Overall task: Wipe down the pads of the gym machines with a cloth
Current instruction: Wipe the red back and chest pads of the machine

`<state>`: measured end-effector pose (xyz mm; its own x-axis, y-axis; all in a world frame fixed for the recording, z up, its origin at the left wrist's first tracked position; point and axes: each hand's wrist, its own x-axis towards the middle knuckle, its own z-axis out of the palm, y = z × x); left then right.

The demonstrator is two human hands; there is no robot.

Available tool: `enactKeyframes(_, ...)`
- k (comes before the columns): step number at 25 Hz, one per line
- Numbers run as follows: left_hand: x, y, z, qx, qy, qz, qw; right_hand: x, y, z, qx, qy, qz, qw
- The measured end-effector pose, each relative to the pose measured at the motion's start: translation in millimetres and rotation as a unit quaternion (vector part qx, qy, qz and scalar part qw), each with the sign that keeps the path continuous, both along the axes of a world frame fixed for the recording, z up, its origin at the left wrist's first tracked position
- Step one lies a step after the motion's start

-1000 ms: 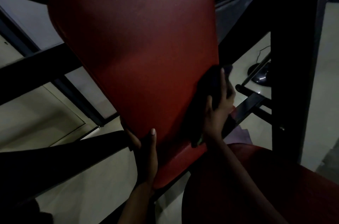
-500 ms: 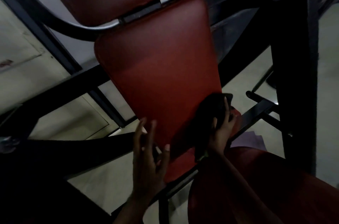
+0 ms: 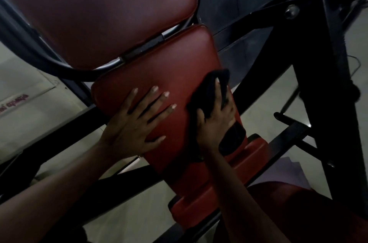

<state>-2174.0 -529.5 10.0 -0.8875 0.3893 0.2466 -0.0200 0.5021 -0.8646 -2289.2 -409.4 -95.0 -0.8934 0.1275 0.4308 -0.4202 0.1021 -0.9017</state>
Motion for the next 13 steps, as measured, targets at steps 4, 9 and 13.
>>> enactKeyframes(4,-1,1,0,-0.003,0.013,-0.024,1.000,-4,-2,-24,-0.065,-0.043,-0.074,0.994)
enactKeyframes(9,-1,-1,-2,-0.014,0.022,-0.034,0.999,-3,2,-62,-0.100,-0.141,-0.129,0.976)
enactKeyframes(13,-3,-1,-2,-0.009,0.028,-0.044,0.999,6,12,-92,-0.114,-0.241,-0.131,0.955)
